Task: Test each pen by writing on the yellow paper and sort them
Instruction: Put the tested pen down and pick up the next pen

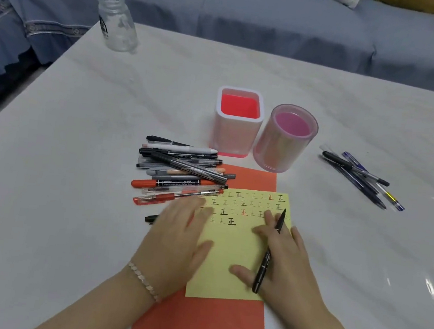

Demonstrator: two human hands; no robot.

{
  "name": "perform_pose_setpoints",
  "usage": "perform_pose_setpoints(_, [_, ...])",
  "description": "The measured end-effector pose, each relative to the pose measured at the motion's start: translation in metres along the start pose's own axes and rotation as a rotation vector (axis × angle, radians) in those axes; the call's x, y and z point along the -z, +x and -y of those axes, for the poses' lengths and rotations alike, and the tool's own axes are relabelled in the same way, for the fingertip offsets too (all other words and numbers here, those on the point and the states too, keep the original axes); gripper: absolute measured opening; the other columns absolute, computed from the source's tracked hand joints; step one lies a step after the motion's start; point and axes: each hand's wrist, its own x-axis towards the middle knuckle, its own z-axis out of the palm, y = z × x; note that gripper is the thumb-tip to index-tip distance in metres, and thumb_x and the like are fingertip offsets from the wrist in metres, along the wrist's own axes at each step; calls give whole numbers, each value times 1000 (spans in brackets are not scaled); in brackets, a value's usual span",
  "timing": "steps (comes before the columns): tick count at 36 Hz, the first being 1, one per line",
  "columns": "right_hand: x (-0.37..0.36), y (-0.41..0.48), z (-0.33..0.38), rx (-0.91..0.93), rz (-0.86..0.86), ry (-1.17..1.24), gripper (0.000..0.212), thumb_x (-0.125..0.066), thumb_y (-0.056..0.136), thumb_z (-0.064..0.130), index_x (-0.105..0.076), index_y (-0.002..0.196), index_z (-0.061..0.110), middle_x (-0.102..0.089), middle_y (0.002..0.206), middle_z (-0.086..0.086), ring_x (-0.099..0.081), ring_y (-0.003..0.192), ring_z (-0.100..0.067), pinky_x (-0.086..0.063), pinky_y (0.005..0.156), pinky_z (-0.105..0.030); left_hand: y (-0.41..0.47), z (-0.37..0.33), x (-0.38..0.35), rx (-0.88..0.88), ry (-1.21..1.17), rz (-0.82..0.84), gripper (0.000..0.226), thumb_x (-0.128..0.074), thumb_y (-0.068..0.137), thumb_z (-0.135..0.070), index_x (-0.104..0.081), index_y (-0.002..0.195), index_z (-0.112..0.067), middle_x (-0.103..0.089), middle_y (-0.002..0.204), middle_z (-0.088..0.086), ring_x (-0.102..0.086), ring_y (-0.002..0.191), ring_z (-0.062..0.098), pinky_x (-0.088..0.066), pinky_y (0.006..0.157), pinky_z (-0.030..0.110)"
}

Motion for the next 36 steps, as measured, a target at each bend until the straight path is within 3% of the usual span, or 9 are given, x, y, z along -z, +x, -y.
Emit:
perform_pose_setpoints(5, [-2, 1, -1, 52, -23, -23, 94, -28, 57, 91, -41, 127, 29, -21, 147, 17, -2, 133, 11, 8, 113, -21, 1, -3, -14, -136, 69, 239, 56, -37, 82, -54, -40, 130, -24, -46, 138, 10, -44, 127, 24, -31, 107, 40])
perform_pose_setpoints(7, [3, 2, 2, -1, -116, 99, 73, -42, 69, 74, -49, 123, 26, -45, 127, 18, -28, 125, 3, -14, 111, -23, 1, 1, -17, -152, 62, 282, 51, -34, 85, -54, -41, 130, -31, -43, 141, 11, -38, 130, 24, -21, 108, 38])
perform_pose_setpoints(10, [16, 4, 6, -192, -300, 554, 38, -42, 75, 57, -58, 87, 25, -56, 81, 12, -51, 77, -2, -38, 75, -19, -1, 5, -20, -169, 34, 308, 47, -24, 92, -56, -43, 130, -35, -37, 144, 11, -26, 134, 22, -16, 107, 38])
perform_pose_setpoints(13, [23, 11, 3, -168, -406, 604, 36, -32, 80, 64, -53, 98, 41, -66, 80, 11, -61, 82, -3, -44, 72, -10, -1, 6, -22, -158, 8, 300, 50, -16, 93, -57, -43, 130, -37, -34, 146, 9, -22, 136, 20, -16, 107, 41])
perform_pose_setpoints(16, [26, 23, 7, -209, -460, 832, 50, -30, 79, 66, -61, 96, 32, -70, 83, 5, -67, 79, -16, -54, 75, -27, 0, 7, -23, -150, 8, 282, 48, -24, 90, -59, -45, 128, -39, -35, 146, 6, -22, 136, 19, -15, 107, 43])
perform_pose_setpoints(21, [22, 40, 24, -288, -484, 919, 32, -54, 90, 38, -63, 68, 16, -67, 59, -4, -63, 56, -17, -52, 63, -24, 1, 6, -25, -135, -24, 247, 48, -35, 85, -59, -49, 126, -39, -37, 145, 6, -23, 135, 19, -15, 107, 43])
perform_pose_setpoints(26, [-2, 52, 31, -351, -543, 865, 46, -67, 82, 26, -44, 45, 13, -48, 38, 1, -45, 41, -9, -39, 50, -16, 1, 6, -26, -126, -51, 229, 48, -39, 83, -58, -52, 124, -39, -39, 144, 6, -28, 135, 20, -17, 107, 44])
perform_pose_setpoints(32, [-21, 56, 33, -344, -642, 761, 41, -59, 79, 17, -39, 51, -6, -40, 48, -21, -36, 45, -8, -33, 50, -14, 1, 4, -25, -112, -103, 213, 48, -41, 82, -57, -55, 123, -37, -40, 143, 7, -32, 135, 22, -17, 107, 44])
perform_pose_setpoints(36, [-21, 56, 34, -332, -638, 724, 37, -53, 73, 20, -39, 50, -5, -43, 50, -26, -37, 47, -12, -33, 52, -17, 1, 3, -24, -103, -119, 214, 48, -42, 81, -56, -56, 122, -37, -41, 143, 7, -33, 134, 22, -17, 107, 43])
